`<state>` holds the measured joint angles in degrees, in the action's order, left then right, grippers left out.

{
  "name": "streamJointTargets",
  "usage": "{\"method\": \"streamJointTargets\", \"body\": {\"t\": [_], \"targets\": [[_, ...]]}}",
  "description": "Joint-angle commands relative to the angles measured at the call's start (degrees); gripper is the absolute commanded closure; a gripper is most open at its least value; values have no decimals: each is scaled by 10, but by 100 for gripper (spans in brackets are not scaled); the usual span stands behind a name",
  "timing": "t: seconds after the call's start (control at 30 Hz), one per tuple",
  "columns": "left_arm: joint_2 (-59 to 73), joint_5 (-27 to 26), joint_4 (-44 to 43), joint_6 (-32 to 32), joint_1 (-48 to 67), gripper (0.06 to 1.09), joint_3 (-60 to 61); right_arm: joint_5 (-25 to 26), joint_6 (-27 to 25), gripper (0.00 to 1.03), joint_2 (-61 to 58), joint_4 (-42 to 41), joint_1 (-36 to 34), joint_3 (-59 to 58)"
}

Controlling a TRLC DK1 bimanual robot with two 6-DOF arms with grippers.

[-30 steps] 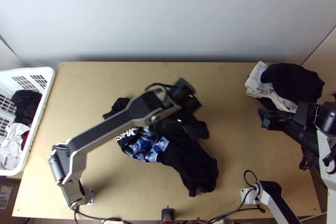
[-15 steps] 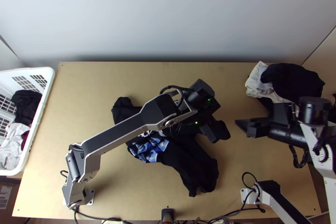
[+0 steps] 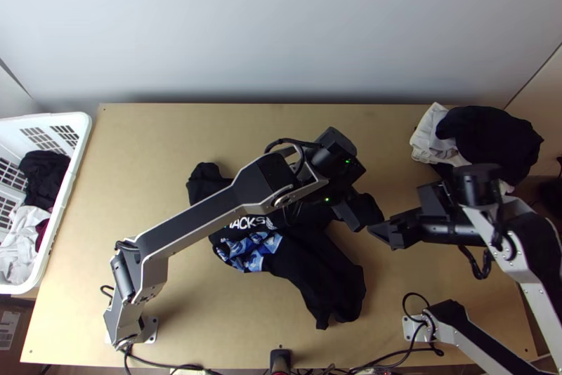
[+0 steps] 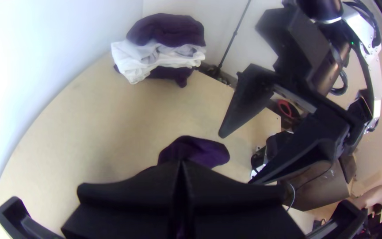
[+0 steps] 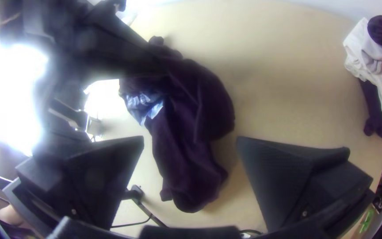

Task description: Fold the t-shirt

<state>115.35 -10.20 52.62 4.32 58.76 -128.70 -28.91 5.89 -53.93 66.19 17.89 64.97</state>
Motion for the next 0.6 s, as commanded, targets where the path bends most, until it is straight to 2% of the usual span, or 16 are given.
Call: {"method": "streamJointTargets", "body": {"t": [0.0,0.2,0.23,0.3,0.37,0.47,0.5,0.57], "targets": [[-1,4,4,1,2,105,-1,29,-17,7,-21,-50,29,-21],[-1,4,11,1,7,105,-1,68,-35,11,-41,-106,30,-27],[-1,5,13,0,7,105,-1,68,-40,20,-45,-106,31,-27],[-2,5,15,0,7,105,-1,69,-45,46,-46,-114,33,-27],[-3,7,15,0,6,105,-1,69,-46,61,-46,-116,34,-24],[-4,9,16,-1,1,105,-1,71,-55,91,-49,-116,36,-19],[-4,11,16,-1,-1,105,-1,71,-55,99,-50,-116,35,-16],[-5,17,16,-2,-6,105,-1,73,-55,100,-53,-114,33,-7]]}}
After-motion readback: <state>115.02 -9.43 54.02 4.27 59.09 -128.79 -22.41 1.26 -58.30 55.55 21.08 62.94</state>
